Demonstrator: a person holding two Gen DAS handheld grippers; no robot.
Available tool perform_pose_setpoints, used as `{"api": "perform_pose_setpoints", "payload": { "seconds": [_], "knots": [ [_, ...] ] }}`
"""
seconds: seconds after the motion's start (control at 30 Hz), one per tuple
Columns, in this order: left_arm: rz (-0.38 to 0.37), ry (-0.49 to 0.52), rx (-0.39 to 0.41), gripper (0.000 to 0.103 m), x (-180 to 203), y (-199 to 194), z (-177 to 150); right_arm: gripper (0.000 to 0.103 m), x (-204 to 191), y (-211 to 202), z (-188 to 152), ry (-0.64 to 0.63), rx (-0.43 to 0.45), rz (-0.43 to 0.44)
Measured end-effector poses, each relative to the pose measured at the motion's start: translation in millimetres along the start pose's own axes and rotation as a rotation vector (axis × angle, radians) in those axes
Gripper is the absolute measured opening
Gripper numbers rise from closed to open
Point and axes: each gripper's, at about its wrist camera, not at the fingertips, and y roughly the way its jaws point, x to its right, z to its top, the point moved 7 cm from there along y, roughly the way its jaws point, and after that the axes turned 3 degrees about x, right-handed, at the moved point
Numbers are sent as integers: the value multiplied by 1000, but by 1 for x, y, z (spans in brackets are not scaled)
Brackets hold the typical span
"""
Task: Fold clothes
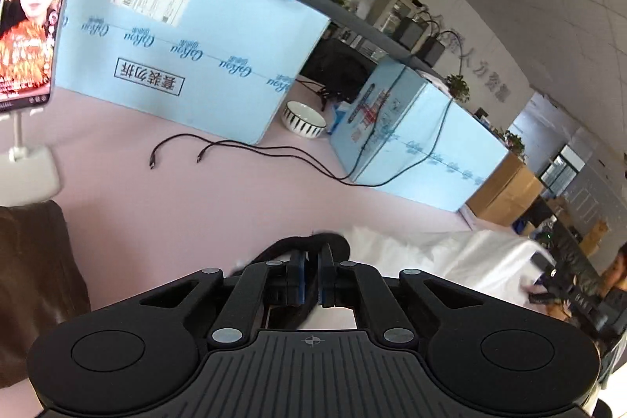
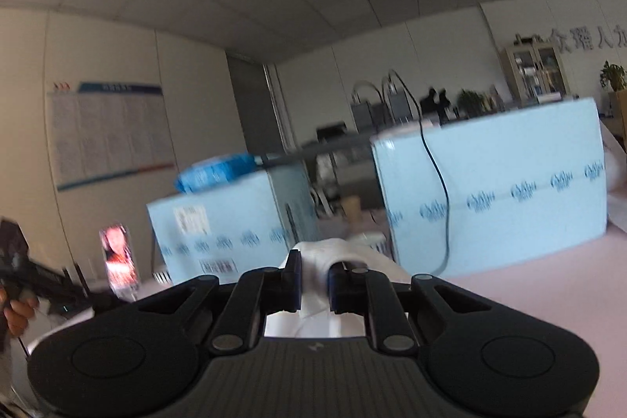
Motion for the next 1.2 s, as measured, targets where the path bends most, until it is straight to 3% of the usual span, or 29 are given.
{"api": "perform_pose_setpoints", "payload": {
  "seconds": [0.1, 0.23, 0.37, 0.43, 0.5, 0.53, 0.6, 0.63, 0.67, 0.73, 0.87, 0.93, 1.07, 1.2],
  "knots": [
    [-8, -8, 5, 3, 1, 4, 9, 11, -3, 9, 16, 0, 38, 17],
    [1, -43, 9, 3, -3, 15, 32, 11, 20, 68, 19, 30, -28, -67],
    [122, -186, -115, 6, -45, 76, 49, 11, 78, 145, -16, 118, -200, -187],
    [187, -256, -197, 21, -71, 109, 47, 14, 109, 176, -44, 142, -299, -286],
    [239, -315, -278, 43, -95, 138, 39, 29, 131, 187, -64, 155, -352, -410],
    [257, -334, -279, 46, -104, 141, 38, 34, 144, 187, -73, 165, -367, -467],
    [297, -360, -239, 64, -120, 134, 42, 67, 155, 177, -73, 205, -340, -464],
    [299, -357, -208, 68, -126, 124, 47, 73, 162, 164, -68, 247, -306, -449],
    [297, -352, -196, 75, -129, 118, 50, 79, 167, 156, -65, 267, -292, -440],
    [288, -339, -157, 76, -137, 85, 57, 79, 174, 136, -59, 312, -294, -412],
    [203, -271, -179, 77, -121, 46, 45, 82, 163, 121, -75, 455, -461, -242],
    [118, -225, -264, 78, -98, 45, 19, 82, 149, 124, -92, 527, -543, -168],
    [-2, -226, -430, 78, -61, 77, -31, 82, 129, 153, -120, 517, -596, -157],
    [-71, -240, -542, 78, -36, 124, -53, 78, 132, 186, -149, 542, -605, -261]
  ]
}}
